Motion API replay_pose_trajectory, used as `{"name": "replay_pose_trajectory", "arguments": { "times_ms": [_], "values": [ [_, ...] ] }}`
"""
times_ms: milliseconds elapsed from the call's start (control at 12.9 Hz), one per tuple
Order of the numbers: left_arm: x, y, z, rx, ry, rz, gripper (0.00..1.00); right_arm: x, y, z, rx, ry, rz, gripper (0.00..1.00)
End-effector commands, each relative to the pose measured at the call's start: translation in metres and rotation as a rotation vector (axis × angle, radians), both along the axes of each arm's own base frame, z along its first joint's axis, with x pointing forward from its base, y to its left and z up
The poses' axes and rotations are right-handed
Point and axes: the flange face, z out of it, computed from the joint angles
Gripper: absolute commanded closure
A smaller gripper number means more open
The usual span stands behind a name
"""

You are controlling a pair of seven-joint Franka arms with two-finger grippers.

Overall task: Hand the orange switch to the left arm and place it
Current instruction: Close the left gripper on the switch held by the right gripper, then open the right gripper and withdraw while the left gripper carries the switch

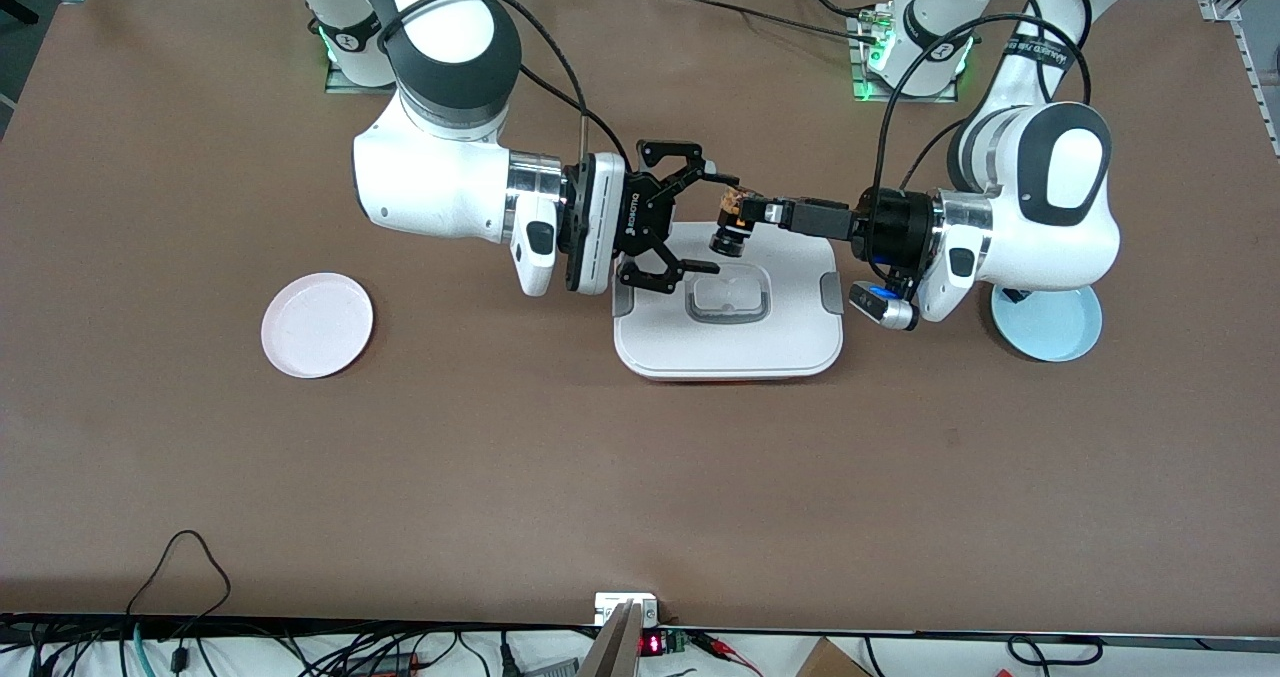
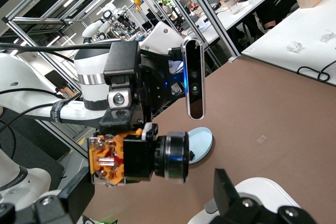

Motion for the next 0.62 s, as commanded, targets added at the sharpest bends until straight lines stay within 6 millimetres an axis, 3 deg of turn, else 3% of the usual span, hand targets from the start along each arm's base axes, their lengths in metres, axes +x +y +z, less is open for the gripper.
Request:
{"name": "replay_pose_trajectory", "arguments": {
  "times_ms": [0, 310, 542],
  "values": [
    [0.006, 0.008, 0.021, 0.097, -0.105, -0.059, 0.73, 0.031, -0.036, 0.015, 0.031, -0.029, -0.044, 0.00],
    [0.017, 0.038, 0.038, 0.365, -0.259, -0.150, 0.74, 0.056, -0.081, 0.018, 0.040, -0.066, -0.015, 0.00],
    [0.017, 0.054, 0.041, 0.673, -0.394, -0.301, 0.74, 0.073, -0.145, 0.018, 0.010, -0.047, 0.100, 0.00]
  ]
}}
